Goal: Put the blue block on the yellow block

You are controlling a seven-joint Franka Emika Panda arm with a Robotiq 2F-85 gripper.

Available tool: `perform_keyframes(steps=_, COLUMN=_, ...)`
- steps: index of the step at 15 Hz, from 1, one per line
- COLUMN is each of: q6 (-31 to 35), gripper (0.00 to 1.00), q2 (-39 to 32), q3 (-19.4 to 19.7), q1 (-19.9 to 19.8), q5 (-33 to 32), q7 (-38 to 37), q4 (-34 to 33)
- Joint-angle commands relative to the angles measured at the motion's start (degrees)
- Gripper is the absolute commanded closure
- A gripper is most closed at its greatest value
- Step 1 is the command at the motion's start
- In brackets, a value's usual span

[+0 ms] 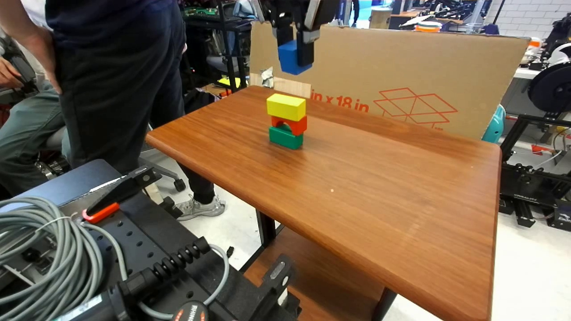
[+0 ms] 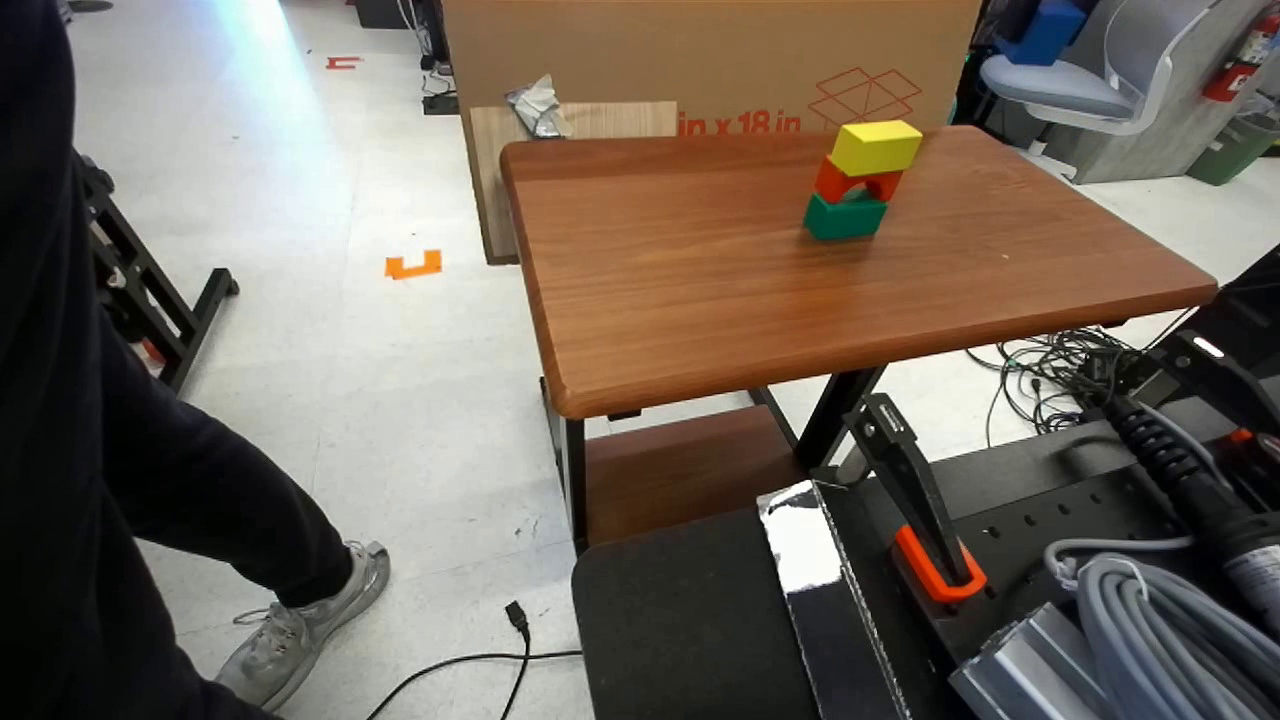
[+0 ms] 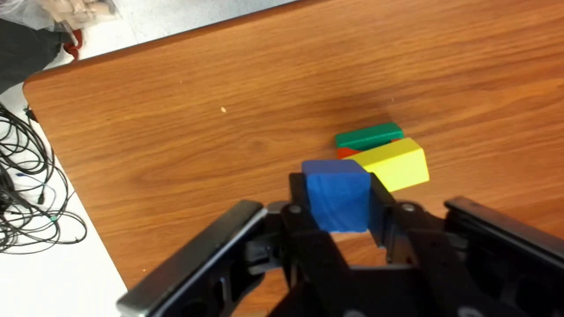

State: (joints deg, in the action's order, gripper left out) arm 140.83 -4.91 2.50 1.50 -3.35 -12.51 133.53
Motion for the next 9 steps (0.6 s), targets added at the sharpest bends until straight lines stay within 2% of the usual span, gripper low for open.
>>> perform_keyframes(steps=1, q6=-1.9, gripper=0.91, q2=-2.2, q3=-1.6, q1=0.4, q5=1.6, q7=-0.5, q4=-3.9)
perform_keyframes(steps=5, q6=-2.9, gripper=0.91, q2=-4.9, q3=-2.9, q1=0.7, q5=3.2, q7=0.5, q4=-6.4)
perform_keyframes(steps=9, q6=-4.8, gripper=0.91, q2=-9.3, q3=-3.0, q1=1.4, q5=1.2, q7=-1.3, q4=-9.5)
